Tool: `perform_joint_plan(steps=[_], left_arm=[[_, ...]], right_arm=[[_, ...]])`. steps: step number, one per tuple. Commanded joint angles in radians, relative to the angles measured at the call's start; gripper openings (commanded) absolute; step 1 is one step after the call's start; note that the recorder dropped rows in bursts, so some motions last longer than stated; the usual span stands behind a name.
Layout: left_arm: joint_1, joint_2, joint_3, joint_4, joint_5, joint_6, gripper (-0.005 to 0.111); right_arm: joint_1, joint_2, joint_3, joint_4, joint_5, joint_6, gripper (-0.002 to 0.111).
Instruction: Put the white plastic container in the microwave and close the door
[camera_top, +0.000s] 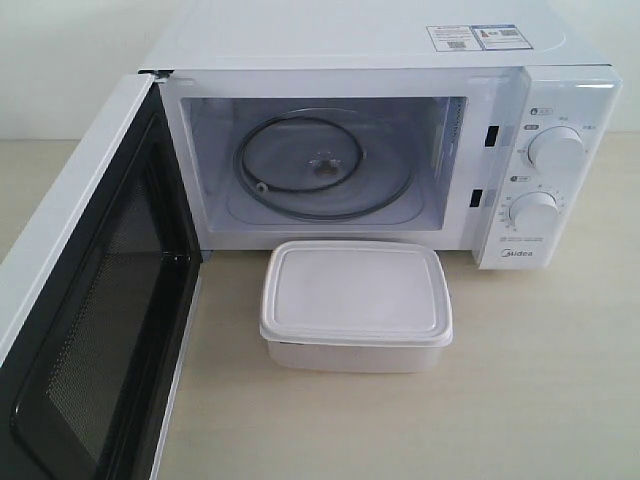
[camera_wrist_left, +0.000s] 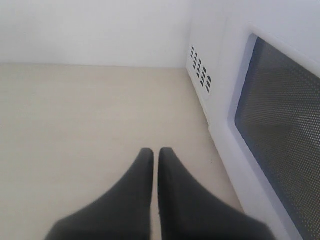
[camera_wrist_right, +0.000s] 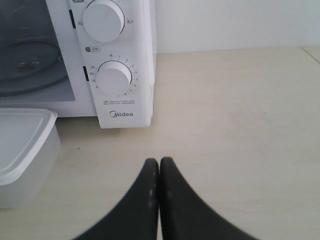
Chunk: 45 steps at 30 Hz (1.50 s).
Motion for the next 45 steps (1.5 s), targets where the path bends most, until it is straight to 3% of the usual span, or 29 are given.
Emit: perform_joint_plan(steps=[1, 8, 21, 24, 27, 32, 36, 45], left_arm=[[0.004, -0.004, 0.004, -0.002, 0.0, 0.004, 0.004], [0.004, -0.004, 0.004, -0.002, 0.0, 0.004, 0.004], [0.004, -0.004, 0.004, -0.002, 0.0, 0.004, 0.004], [0.004, -0.004, 0.004, -0.002, 0.0, 0.004, 0.004], [0.004, -0.004, 0.004, -0.002, 0.0, 0.004, 0.004], [0.004, -0.004, 0.004, -0.002, 0.0, 0.004, 0.004], [0.004, -0.004, 0.004, -0.002, 0.0, 0.004, 0.004], [0.004, -0.004, 0.004, -0.002, 0.0, 0.004, 0.004]], right_arm=[[-0.003, -0.005, 0.005, -0.004, -0.012, -0.001, 0.0], [-0.003, -0.005, 0.005, -0.11, -0.075, -0.049, 0.0], [-0.003, -0.005, 0.005, -0.11, -0.552, -0.037, 0.0], [-0.003, -0.005, 0.005, -0.008, -0.686, -0.047, 0.0], [-0.003, 0.025, -0.093, 0.142, -0.695, -0.155, 0.0], [-0.003, 0.297, -0.319, 0.142, -0.606, -0.249, 0.0], [-0.003, 0.433, -0.344, 0.142, -0.613, -0.249, 0.0], [-0.003, 0.47, -0.344, 0.157, -0.605, -0.193, 0.0]])
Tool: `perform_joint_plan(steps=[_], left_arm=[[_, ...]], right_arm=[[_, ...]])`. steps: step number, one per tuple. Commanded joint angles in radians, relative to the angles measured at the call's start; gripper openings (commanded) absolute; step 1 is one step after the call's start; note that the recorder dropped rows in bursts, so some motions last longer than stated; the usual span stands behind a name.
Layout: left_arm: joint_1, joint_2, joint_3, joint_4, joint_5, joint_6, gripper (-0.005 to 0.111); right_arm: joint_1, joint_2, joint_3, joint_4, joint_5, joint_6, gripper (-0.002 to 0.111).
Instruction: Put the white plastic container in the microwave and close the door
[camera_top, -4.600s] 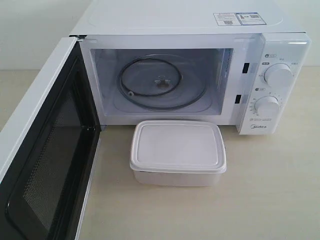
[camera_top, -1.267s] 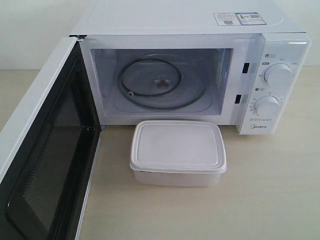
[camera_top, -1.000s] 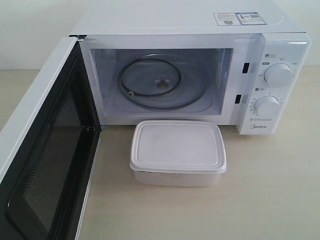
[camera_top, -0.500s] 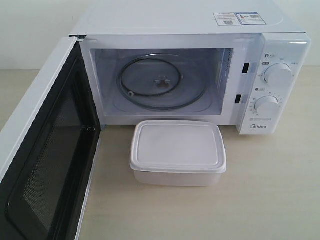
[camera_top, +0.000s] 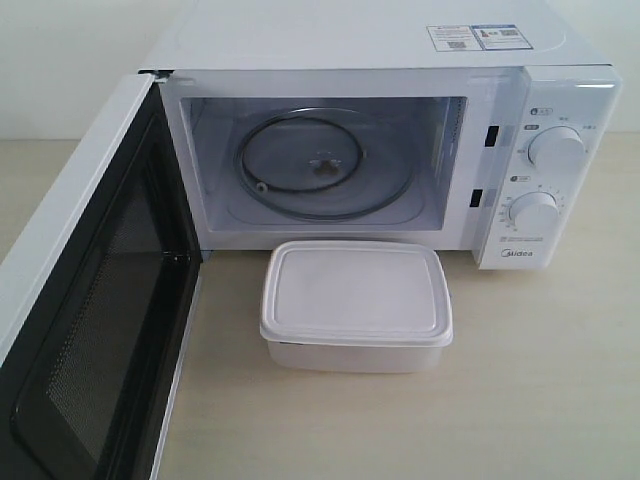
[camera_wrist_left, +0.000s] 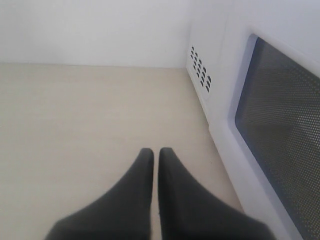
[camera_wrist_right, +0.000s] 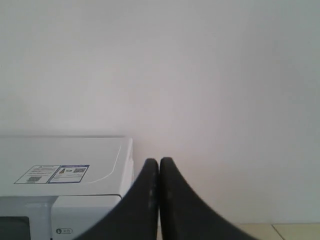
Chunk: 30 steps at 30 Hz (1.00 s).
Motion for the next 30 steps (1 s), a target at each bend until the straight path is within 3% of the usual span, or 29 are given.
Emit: perform_joint_plan(steps=[1, 13, 20, 23, 27, 30], left_arm=[[0.004, -0.004, 0.004, -0.002, 0.0, 0.004, 0.004], [0.004, -0.004, 0.004, -0.002, 0.0, 0.004, 0.004], [0.004, -0.004, 0.004, -0.002, 0.0, 0.004, 0.004], [0.004, -0.004, 0.004, -0.002, 0.0, 0.004, 0.004], [0.004, -0.004, 0.004, -0.002, 0.0, 0.004, 0.004], [0.004, -0.004, 0.004, -0.002, 0.0, 0.004, 0.004]], right_arm=[[-0.003, 0.005, -0.011, 0.004, -0.003, 0.037, 0.0], [-0.002, 0.141, -0.011, -0.006, 0.021, 0.114, 0.0], [0.006, 0.359, -0.011, -0.16, 0.001, 0.243, 0.0], [0.057, 0.445, 0.017, -0.325, -0.109, 0.344, 0.0], [0.137, 0.56, 0.099, -0.539, -0.418, 0.416, 0.0], [0.169, 0.633, 0.16, -0.562, -0.515, 0.42, 0.0]])
